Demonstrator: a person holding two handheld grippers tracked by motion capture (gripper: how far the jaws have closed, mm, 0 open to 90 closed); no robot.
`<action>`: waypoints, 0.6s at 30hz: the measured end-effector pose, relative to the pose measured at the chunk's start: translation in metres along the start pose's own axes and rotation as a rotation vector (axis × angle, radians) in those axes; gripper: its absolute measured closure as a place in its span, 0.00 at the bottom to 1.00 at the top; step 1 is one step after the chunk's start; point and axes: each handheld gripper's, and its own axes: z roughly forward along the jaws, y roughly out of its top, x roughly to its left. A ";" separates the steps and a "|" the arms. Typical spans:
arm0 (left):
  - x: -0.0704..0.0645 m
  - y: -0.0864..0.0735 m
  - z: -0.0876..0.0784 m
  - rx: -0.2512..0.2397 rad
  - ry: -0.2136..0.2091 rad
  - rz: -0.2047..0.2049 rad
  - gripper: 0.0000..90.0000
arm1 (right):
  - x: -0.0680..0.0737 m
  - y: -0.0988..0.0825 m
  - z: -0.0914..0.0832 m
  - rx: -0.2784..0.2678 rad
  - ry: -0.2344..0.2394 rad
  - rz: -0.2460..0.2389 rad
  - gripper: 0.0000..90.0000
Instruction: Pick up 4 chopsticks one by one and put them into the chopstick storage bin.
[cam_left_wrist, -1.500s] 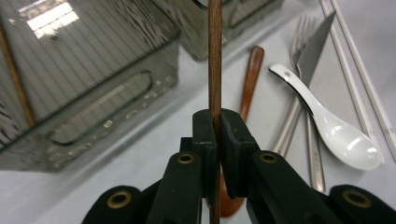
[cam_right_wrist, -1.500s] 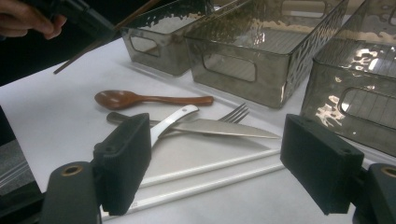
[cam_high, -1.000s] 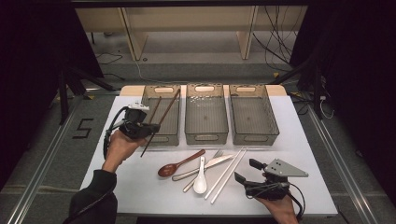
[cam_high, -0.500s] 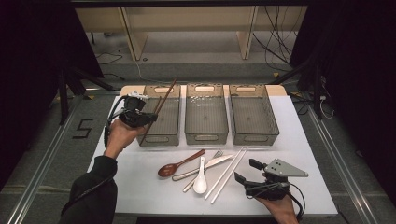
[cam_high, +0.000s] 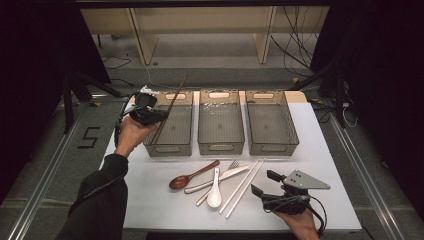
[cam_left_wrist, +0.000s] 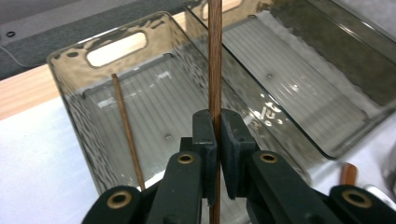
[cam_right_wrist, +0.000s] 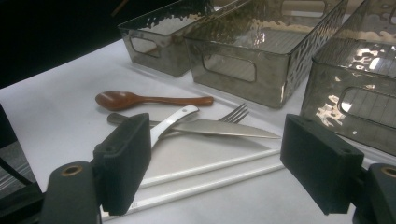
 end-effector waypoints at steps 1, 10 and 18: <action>0.001 0.001 0.002 0.001 0.003 -0.006 0.94 | 0.000 0.000 0.000 0.000 0.000 -0.001 0.28; 0.008 0.006 0.014 0.008 0.023 -0.012 0.94 | 0.000 0.000 0.000 0.000 0.003 -0.001 0.28; 0.008 0.014 0.022 0.005 0.040 -0.006 0.94 | 0.000 0.000 0.001 0.001 0.003 -0.003 0.28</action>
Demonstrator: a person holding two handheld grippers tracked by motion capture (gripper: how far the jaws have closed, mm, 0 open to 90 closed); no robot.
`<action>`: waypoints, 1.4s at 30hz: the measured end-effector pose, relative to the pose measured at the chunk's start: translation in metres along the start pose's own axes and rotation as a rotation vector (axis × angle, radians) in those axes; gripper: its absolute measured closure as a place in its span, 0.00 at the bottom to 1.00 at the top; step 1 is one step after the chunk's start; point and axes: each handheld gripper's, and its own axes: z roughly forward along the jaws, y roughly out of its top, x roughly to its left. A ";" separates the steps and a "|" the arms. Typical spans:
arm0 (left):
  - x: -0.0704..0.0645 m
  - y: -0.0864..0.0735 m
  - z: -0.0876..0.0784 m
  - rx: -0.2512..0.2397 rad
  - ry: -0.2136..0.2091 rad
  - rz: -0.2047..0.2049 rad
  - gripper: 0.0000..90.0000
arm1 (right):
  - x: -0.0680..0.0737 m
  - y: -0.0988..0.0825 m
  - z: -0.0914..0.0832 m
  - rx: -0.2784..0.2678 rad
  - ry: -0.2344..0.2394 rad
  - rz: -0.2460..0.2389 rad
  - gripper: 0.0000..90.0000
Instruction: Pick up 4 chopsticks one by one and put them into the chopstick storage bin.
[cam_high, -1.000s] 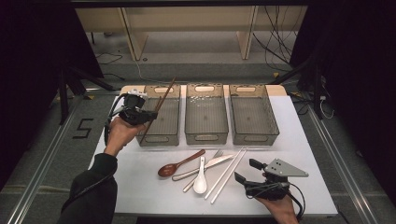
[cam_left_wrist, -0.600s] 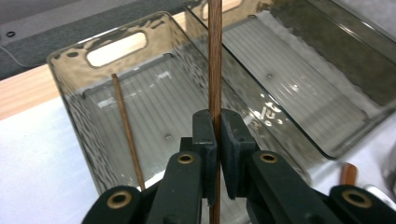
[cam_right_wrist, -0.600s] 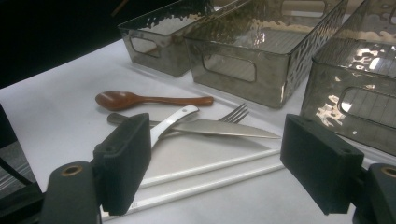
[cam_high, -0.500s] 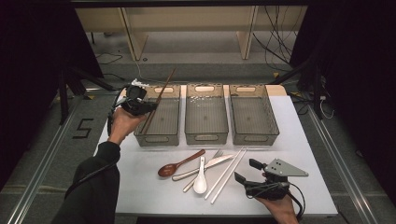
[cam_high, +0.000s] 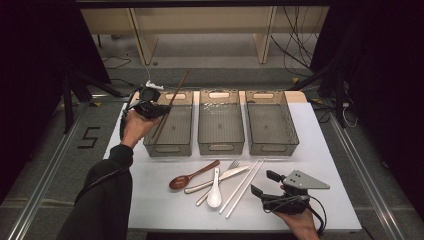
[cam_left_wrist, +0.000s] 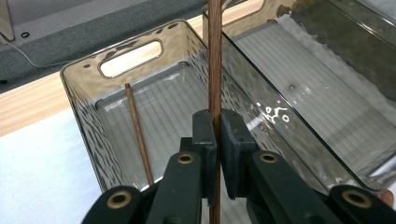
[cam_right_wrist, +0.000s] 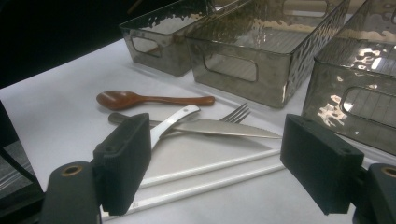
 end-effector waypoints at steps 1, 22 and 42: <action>0.001 0.000 0.002 0.005 0.001 -0.001 0.94 | 0.000 0.000 0.000 -0.001 0.001 0.002 0.28; 0.009 -0.018 0.030 0.051 0.015 -0.041 0.94 | 0.000 0.000 0.000 -0.003 0.003 0.002 0.28; 0.003 -0.025 0.022 0.066 -0.009 -0.116 0.48 | 0.000 0.000 0.000 0.001 0.004 0.001 0.28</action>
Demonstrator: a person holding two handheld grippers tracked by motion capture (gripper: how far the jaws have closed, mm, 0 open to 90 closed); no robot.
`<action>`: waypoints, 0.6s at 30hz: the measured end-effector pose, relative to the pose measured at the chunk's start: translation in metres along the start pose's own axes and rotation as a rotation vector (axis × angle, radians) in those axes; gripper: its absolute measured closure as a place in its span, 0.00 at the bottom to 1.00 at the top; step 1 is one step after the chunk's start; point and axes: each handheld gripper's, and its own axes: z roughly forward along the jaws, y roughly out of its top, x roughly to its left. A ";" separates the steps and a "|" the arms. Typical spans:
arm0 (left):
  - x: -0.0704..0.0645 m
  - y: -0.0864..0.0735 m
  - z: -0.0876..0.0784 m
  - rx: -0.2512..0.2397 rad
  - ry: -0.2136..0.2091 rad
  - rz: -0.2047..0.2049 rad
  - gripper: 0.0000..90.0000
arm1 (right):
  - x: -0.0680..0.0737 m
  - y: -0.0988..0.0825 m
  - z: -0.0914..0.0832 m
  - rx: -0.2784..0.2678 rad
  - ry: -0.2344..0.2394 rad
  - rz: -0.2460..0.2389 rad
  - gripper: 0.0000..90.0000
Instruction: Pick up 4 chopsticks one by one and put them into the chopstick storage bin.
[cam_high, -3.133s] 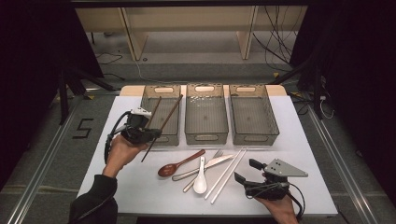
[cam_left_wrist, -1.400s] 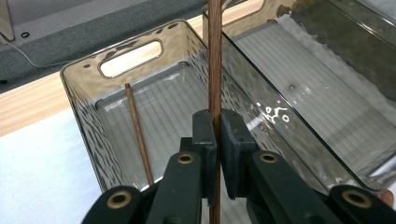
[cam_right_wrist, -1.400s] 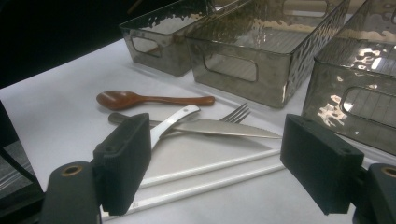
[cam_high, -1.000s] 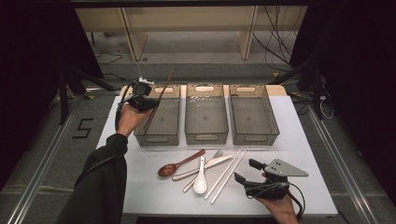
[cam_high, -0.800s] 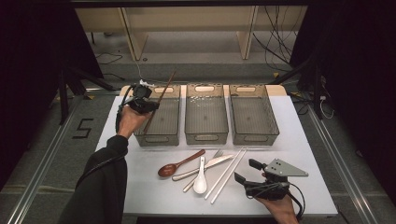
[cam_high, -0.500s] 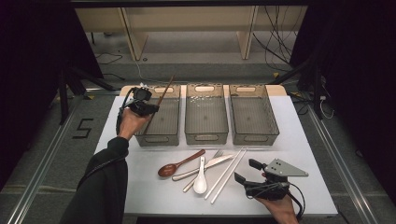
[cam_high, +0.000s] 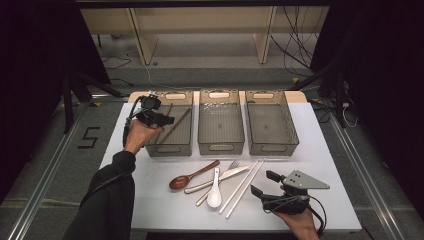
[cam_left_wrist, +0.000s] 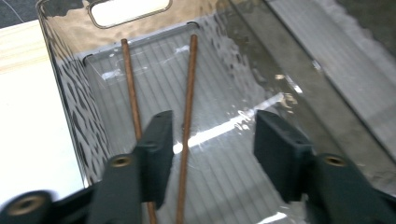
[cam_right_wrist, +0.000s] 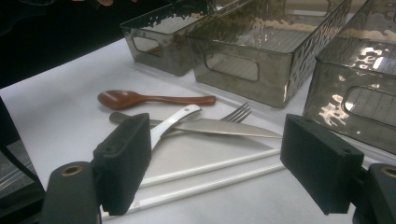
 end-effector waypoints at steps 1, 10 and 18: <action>-0.002 -0.001 -0.005 0.000 -0.015 0.005 0.46 | 0.000 0.000 0.000 -0.001 0.000 0.000 0.28; -0.026 -0.025 -0.040 -0.053 -0.100 0.020 0.32 | -0.003 0.002 -0.001 0.013 0.020 -0.001 0.28; -0.040 -0.063 -0.061 -0.148 -0.145 0.018 0.27 | -0.003 0.010 0.001 0.079 0.068 -0.092 0.28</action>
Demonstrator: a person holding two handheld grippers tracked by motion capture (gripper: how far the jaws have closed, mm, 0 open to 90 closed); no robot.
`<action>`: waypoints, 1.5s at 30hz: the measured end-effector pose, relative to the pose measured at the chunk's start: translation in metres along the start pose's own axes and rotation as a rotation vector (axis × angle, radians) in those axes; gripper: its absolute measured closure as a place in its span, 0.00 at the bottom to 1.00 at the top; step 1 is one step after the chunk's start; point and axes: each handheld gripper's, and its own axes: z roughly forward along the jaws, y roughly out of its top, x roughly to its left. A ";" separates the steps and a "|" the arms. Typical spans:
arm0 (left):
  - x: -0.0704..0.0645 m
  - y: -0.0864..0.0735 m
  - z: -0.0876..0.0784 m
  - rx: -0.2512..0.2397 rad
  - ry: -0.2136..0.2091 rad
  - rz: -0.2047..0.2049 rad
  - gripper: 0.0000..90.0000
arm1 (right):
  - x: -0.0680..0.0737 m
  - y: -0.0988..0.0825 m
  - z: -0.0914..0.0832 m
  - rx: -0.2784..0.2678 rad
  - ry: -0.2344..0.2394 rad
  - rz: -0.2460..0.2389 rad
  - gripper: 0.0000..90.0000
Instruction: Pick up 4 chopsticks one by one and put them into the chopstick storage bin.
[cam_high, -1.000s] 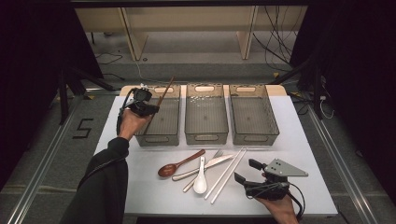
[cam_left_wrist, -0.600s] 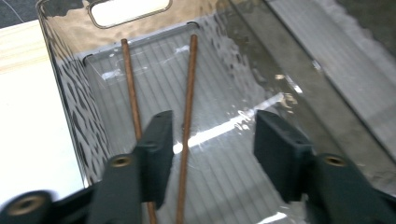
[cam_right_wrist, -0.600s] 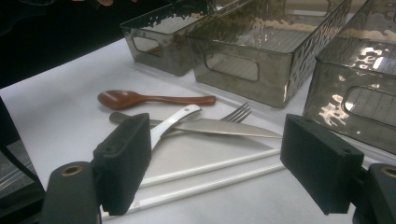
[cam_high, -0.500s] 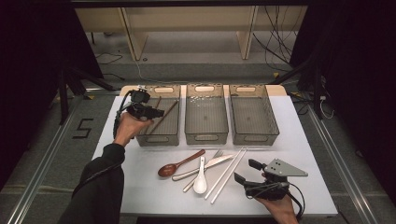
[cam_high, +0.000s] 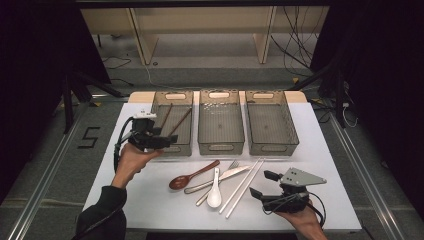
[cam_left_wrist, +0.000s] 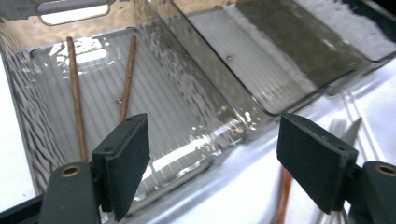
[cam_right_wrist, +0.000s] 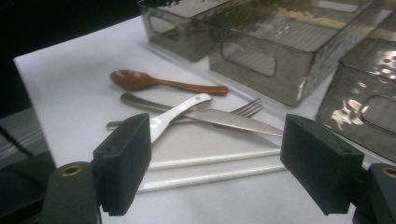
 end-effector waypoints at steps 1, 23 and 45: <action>-0.002 -0.004 -0.002 -0.008 -0.010 0.004 0.27 | -0.001 0.002 0.000 0.009 0.013 -0.006 0.28; -0.029 -0.088 -0.016 -0.093 -0.084 0.082 0.23 | -0.006 0.031 0.032 0.276 0.160 -0.229 0.27; -0.029 -0.102 -0.023 -0.099 -0.053 0.075 0.22 | -0.023 0.036 0.056 0.433 0.167 -0.325 0.38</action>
